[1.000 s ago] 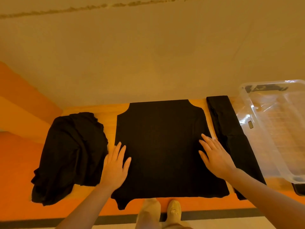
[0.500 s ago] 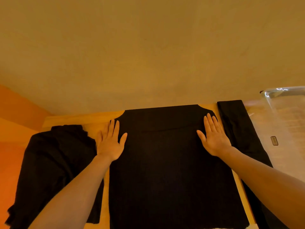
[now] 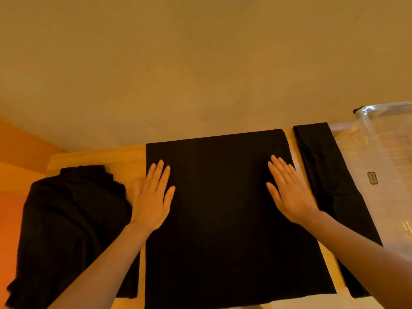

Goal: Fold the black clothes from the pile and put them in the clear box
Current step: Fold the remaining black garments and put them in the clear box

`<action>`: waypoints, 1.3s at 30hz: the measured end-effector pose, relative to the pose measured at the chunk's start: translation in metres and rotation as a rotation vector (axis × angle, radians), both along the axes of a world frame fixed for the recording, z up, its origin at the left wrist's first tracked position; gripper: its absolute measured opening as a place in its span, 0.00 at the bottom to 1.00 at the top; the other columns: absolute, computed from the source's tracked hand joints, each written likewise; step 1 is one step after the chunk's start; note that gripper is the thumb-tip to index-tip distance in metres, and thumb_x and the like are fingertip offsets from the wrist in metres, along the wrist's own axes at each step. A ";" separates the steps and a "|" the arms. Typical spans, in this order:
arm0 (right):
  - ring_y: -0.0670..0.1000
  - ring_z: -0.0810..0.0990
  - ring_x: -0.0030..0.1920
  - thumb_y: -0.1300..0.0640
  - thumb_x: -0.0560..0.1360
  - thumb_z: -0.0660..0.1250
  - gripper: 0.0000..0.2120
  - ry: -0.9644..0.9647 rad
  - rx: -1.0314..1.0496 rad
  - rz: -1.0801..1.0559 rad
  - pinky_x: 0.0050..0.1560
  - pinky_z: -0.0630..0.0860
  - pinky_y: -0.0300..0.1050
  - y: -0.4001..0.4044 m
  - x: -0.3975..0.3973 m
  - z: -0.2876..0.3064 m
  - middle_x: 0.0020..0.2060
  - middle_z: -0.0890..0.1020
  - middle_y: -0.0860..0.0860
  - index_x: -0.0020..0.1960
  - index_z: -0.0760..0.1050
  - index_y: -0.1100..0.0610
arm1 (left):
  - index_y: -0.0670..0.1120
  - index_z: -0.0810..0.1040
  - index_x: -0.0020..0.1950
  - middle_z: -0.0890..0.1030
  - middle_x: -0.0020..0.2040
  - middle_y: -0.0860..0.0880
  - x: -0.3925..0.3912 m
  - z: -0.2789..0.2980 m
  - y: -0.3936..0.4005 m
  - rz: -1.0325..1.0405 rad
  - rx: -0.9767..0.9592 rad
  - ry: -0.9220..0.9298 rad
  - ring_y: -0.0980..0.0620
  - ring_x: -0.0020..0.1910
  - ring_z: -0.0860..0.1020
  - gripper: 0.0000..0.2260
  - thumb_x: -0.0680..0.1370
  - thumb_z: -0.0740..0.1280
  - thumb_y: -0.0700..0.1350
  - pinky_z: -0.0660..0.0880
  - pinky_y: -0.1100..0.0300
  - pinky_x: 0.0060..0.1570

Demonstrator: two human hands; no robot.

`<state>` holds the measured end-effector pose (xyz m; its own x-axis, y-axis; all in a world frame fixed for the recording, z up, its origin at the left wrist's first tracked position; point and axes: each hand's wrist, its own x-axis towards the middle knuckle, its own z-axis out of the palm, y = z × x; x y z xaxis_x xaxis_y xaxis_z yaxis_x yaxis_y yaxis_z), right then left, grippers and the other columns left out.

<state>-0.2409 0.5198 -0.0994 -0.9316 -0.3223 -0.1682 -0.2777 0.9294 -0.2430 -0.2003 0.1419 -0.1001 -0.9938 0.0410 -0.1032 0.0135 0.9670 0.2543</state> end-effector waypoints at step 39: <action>0.44 0.83 0.40 0.66 0.73 0.69 0.17 -0.108 -0.548 -0.235 0.38 0.79 0.33 0.106 0.202 0.047 0.43 0.83 0.46 0.57 0.77 0.49 | 0.50 0.80 0.56 0.79 0.29 0.56 0.249 0.060 0.012 0.371 0.472 0.056 0.57 0.28 0.76 0.12 0.76 0.68 0.37 0.73 0.65 0.32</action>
<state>-0.0386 0.6255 -0.0521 -0.9752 -0.1764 -0.1337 -0.0270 0.6942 -0.7193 0.0489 0.1543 -0.0399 -0.9539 -0.2809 -0.1053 -0.2775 0.6926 0.6658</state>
